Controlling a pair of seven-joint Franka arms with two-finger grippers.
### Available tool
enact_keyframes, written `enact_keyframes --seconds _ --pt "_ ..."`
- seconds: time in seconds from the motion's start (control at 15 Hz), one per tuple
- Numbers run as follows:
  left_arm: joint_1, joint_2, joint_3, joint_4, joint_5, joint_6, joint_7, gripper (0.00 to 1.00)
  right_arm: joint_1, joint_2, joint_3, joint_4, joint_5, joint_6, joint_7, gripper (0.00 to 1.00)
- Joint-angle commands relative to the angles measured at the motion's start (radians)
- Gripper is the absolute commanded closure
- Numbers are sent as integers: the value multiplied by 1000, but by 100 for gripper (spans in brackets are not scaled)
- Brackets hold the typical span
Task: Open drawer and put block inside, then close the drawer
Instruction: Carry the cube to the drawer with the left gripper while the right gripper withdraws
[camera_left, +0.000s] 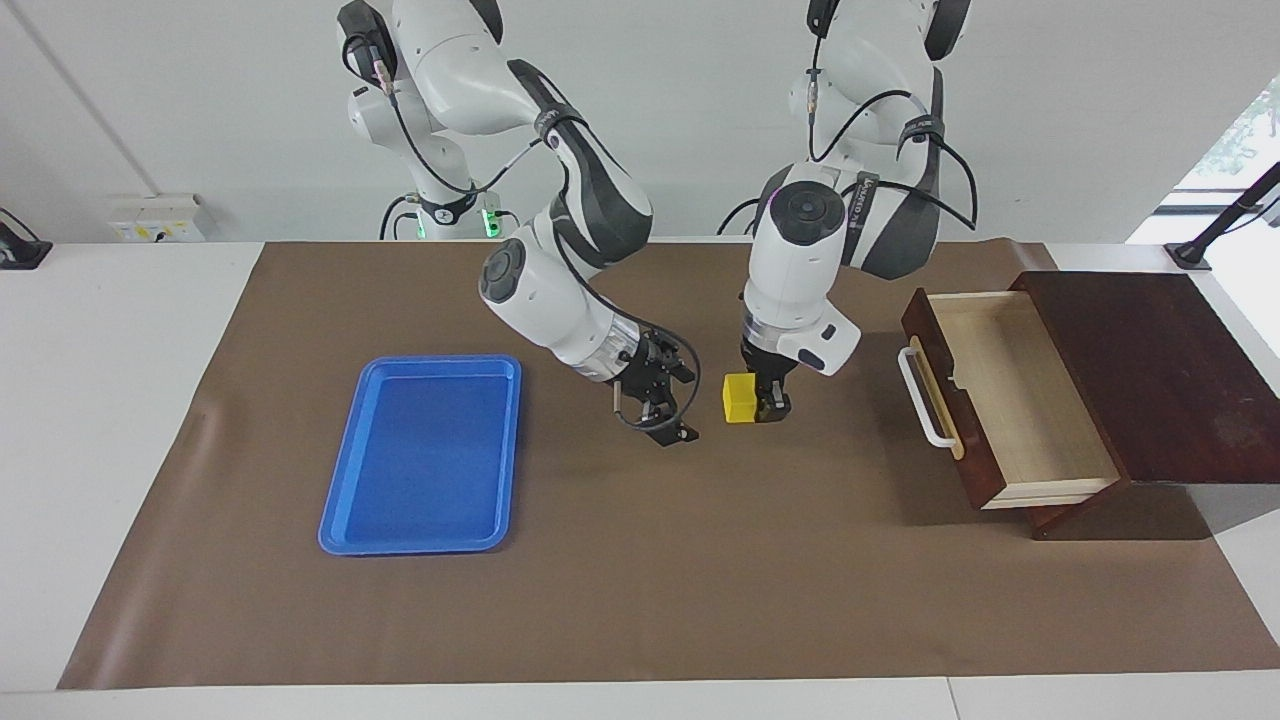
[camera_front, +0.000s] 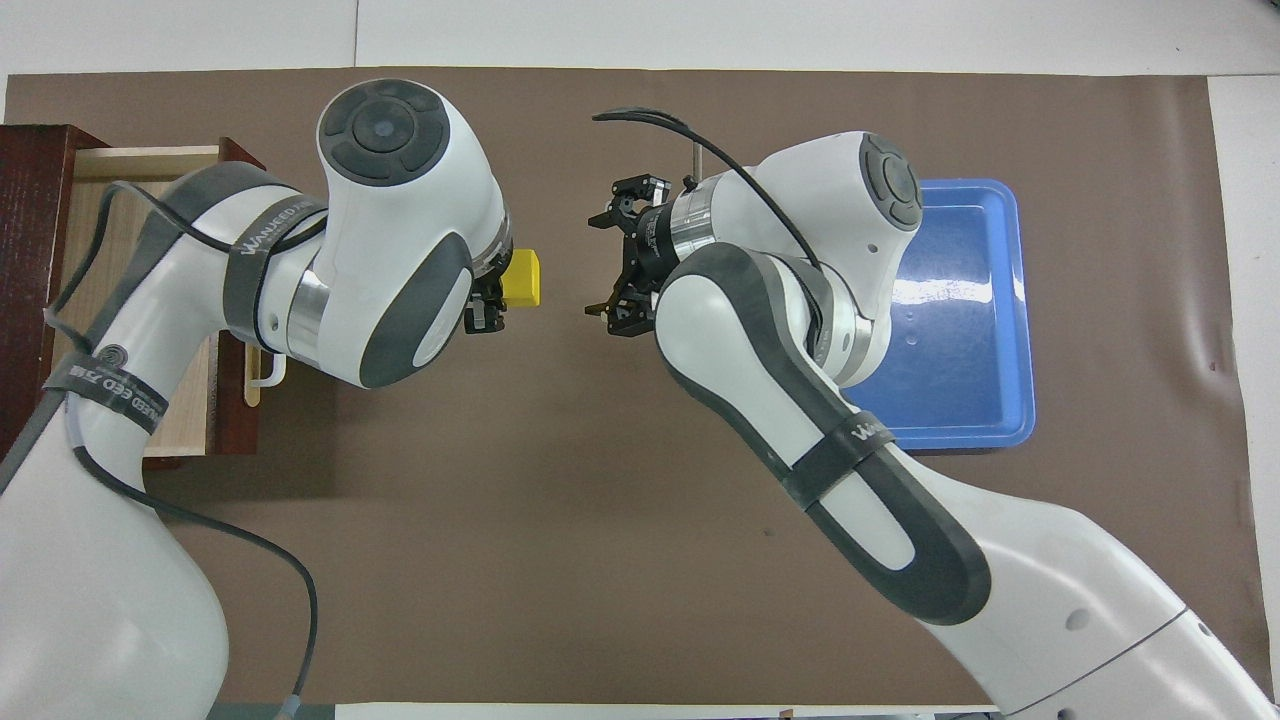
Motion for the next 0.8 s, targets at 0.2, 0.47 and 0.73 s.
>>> enact_keyframes --seconds 0.2,0.47,0.73 --pt "174 -110 -3 7 -13 -141 182 100 -142 -143 1 -106 10 -90 -77 0" --pt "355 -179 -3 4 -34 -203 375 100 -213 -236 1 -139 -82 -202 -101 0" --pt "487 -204 -2 -51 -48 -166 558 100 -296 -305 2 -132 -266 -403 -358 0"
